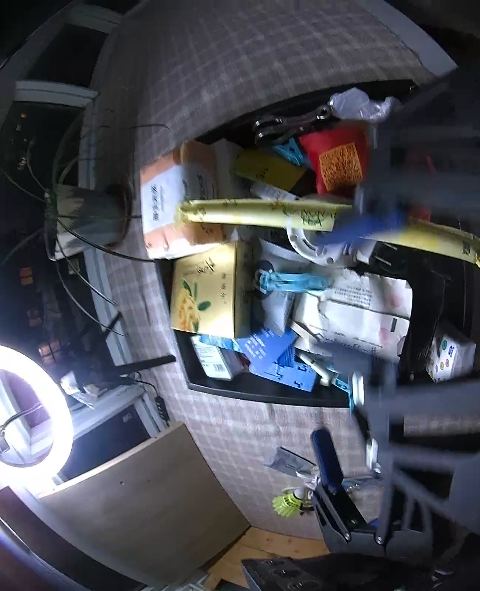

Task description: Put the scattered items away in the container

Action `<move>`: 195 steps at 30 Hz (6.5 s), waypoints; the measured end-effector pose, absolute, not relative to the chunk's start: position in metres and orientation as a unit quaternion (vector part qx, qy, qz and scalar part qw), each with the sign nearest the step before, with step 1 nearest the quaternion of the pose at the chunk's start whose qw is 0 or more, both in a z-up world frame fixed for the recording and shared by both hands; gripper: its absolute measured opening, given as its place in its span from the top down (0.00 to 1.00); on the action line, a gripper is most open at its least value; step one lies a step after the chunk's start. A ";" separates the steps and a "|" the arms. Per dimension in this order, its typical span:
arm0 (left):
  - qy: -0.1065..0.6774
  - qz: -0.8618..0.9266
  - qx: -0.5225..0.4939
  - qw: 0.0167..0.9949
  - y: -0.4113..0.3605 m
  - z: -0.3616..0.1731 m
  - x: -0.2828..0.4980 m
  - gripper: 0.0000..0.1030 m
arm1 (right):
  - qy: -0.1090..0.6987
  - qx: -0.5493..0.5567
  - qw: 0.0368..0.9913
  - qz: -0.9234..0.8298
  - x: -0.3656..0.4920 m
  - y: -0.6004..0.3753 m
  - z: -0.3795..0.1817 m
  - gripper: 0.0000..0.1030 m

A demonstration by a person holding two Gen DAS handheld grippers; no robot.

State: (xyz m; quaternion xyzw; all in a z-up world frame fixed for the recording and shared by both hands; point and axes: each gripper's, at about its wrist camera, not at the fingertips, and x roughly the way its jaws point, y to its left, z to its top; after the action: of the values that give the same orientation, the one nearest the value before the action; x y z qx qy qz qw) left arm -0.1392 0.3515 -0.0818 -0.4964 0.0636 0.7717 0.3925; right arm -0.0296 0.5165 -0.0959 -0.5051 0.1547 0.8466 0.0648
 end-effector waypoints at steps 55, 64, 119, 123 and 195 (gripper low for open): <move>-0.182 0.821 -0.526 0.126 0.008 -0.179 -0.236 0.41 | 0.145 -0.620 -0.295 0.712 -0.241 0.152 -0.173 0.52; -0.186 0.816 -0.532 0.128 0.009 -0.200 -0.252 0.49 | 0.149 -0.645 -0.298 0.688 -0.251 0.135 -0.200 0.53; 0.019 0.722 -0.472 0.506 0.500 -0.070 -0.105 0.63 | 0.297 -0.494 -0.008 0.817 -0.011 0.593 -0.088 0.74; 0.024 0.716 -0.475 0.511 0.518 -0.073 -0.103 0.62 | 0.296 -0.495 0.004 0.817 -0.007 0.609 -0.090 0.74; -0.055 0.789 -0.571 0.219 0.085 -0.185 -0.140 0.28 | 0.231 -0.652 -0.182 0.699 -0.120 0.214 -0.216 0.53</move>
State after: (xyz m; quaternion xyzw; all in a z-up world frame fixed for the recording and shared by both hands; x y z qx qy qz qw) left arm -0.1403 0.0851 -0.1848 -0.5708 -0.0548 0.7894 0.2193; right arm -0.1197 0.2141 -0.2159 -0.6517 0.2314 0.6991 -0.1816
